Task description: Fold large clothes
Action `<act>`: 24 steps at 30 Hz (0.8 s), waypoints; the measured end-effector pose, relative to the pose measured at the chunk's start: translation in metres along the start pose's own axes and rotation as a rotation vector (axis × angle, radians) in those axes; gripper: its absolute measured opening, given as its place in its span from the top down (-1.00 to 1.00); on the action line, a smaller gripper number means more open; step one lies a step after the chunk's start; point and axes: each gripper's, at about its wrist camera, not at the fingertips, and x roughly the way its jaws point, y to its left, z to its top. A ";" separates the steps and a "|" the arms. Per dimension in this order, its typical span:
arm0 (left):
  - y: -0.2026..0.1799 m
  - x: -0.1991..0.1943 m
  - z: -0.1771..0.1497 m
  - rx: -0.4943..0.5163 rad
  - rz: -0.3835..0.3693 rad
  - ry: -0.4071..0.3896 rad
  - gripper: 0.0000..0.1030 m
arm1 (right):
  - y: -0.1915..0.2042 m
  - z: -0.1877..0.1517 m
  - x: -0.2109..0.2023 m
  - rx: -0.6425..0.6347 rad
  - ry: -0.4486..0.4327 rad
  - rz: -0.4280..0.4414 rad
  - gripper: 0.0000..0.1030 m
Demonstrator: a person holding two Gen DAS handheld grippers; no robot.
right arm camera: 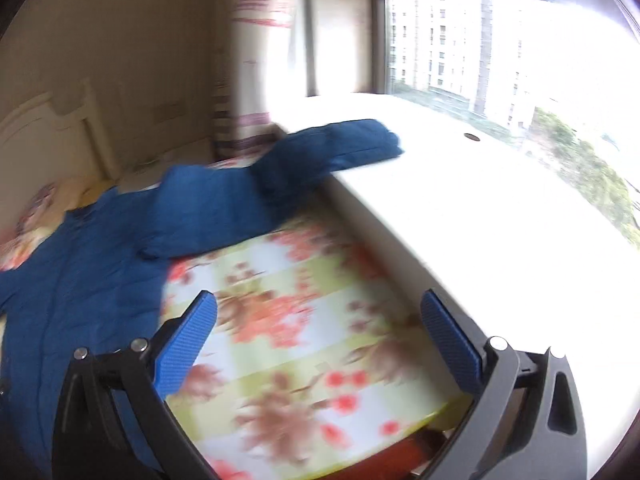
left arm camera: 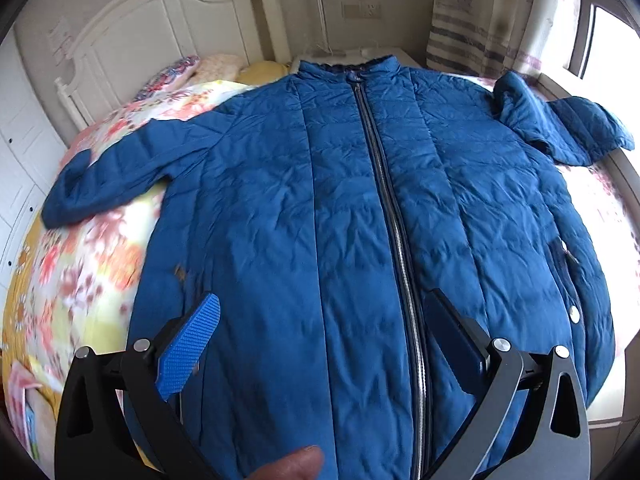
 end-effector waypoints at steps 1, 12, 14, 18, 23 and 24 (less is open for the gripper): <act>0.004 0.010 0.015 -0.014 0.001 0.013 -0.91 | -0.022 0.009 0.008 0.029 0.003 -0.045 -0.96; 0.061 0.078 0.105 -0.158 0.056 -0.053 -0.91 | -0.264 0.049 0.122 0.394 0.208 -0.344 -0.96; 0.064 0.085 0.109 -0.164 0.041 -0.051 -0.91 | -0.271 0.058 0.128 0.406 0.178 -0.330 -0.96; 0.055 0.083 0.110 -0.178 -0.021 -0.089 -0.91 | -0.252 0.068 0.141 0.364 0.182 -0.320 -0.91; 0.015 0.010 0.108 -0.074 -0.074 -0.459 -0.91 | -0.122 0.069 0.102 0.229 -0.006 0.108 -0.88; 0.007 -0.010 0.107 -0.048 -0.041 -0.574 -0.91 | -0.091 0.064 0.098 0.178 -0.016 0.191 -0.89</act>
